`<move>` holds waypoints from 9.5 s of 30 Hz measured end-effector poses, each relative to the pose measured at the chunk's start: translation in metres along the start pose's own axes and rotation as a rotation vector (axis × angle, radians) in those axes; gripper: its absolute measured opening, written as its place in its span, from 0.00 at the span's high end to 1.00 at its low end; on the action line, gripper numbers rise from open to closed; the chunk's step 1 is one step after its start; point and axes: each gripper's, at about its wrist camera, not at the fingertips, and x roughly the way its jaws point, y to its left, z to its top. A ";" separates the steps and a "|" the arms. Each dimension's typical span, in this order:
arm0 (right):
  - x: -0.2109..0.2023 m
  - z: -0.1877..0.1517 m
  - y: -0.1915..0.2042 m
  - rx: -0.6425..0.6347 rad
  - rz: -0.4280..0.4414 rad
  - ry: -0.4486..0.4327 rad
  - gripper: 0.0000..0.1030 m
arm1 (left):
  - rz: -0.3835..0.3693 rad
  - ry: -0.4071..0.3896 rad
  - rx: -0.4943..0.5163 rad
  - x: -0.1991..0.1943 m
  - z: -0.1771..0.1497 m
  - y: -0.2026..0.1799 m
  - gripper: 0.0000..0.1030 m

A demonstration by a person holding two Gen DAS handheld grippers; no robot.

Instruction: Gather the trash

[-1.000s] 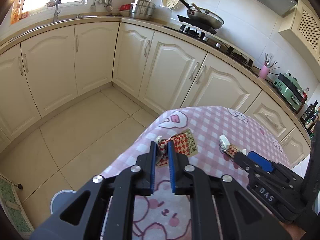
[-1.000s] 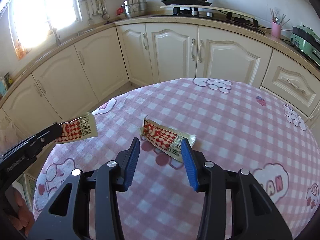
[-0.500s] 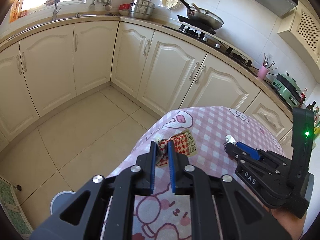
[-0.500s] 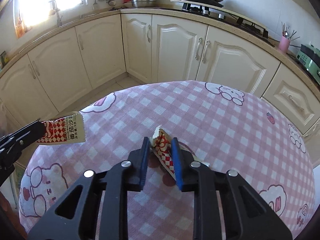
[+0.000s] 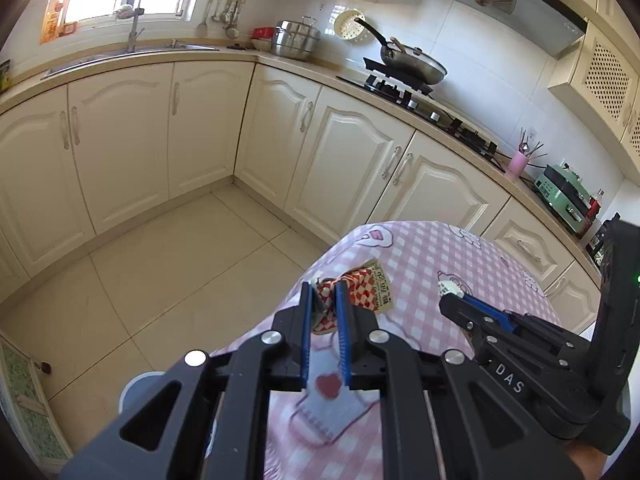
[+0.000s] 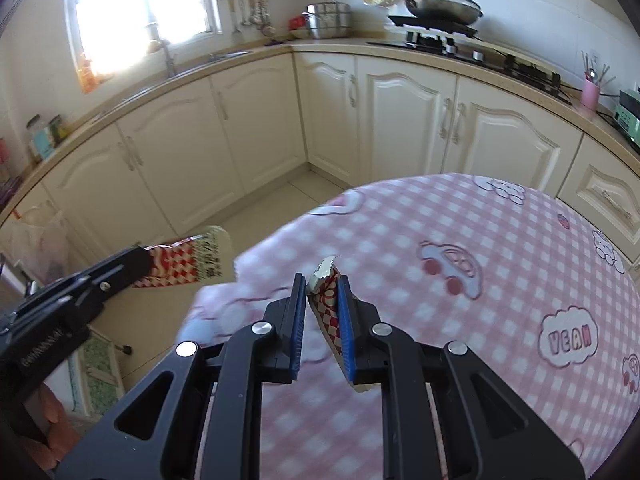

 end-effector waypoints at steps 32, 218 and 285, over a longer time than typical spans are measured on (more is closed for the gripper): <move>0.051 -0.082 0.241 -0.127 0.311 0.180 0.86 | 0.263 0.096 -0.233 -0.083 -0.114 0.232 0.90; -0.368 -0.227 0.070 0.007 -0.281 -0.636 0.08 | 0.082 -0.450 0.328 -0.384 -0.191 -0.079 0.06; -0.366 -0.224 0.067 0.000 -0.277 -0.628 0.08 | 0.073 -0.443 0.331 -0.383 -0.191 -0.076 0.06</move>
